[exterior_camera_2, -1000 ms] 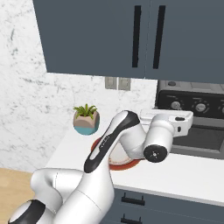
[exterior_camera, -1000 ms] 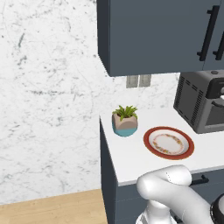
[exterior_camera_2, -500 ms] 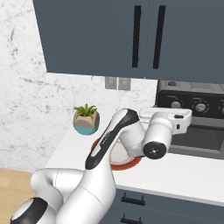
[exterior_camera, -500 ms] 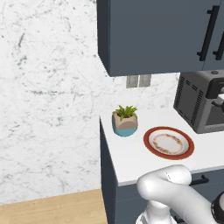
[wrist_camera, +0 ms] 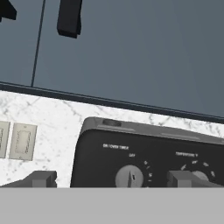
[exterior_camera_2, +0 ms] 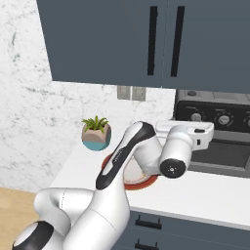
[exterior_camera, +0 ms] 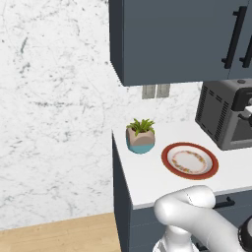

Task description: Pick up the kebab skewer and baguette bread, and place them inside the toaster oven. Close the toaster oven door and start by setting the timer.

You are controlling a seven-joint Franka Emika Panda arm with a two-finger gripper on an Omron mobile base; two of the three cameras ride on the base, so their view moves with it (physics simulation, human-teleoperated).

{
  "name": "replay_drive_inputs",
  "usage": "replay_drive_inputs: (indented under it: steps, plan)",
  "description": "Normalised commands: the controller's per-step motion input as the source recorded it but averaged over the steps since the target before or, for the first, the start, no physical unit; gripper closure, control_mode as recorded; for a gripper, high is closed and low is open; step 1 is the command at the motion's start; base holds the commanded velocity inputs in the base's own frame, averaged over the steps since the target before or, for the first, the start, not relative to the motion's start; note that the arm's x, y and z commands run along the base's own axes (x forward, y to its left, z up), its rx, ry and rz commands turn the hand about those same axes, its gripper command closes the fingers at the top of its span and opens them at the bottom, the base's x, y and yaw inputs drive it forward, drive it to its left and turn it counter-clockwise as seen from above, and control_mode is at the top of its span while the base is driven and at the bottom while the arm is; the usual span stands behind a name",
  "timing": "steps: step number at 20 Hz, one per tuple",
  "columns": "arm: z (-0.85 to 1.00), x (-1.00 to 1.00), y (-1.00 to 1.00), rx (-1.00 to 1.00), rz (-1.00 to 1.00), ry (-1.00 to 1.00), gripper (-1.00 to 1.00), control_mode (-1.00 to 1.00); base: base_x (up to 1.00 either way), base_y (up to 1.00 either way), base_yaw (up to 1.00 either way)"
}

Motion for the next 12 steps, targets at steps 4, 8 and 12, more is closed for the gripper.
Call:
replay_drive_inputs:
  steps: [4, 8, 12]
  plan:
    - [-0.16, 0.02, 0.00, 0.00, 0.00, 0.00, -1.00, -1.00, 0.00, 0.00, 0.00]
    - [-0.06, 0.10, 0.00, 0.00, 0.00, 0.00, -1.00, -1.00, 0.00, 0.00, 0.00]
    - [-0.02, 0.14, 0.00, 0.00, 0.00, 0.00, -1.00, -1.00, 0.00, 0.00, 0.00]
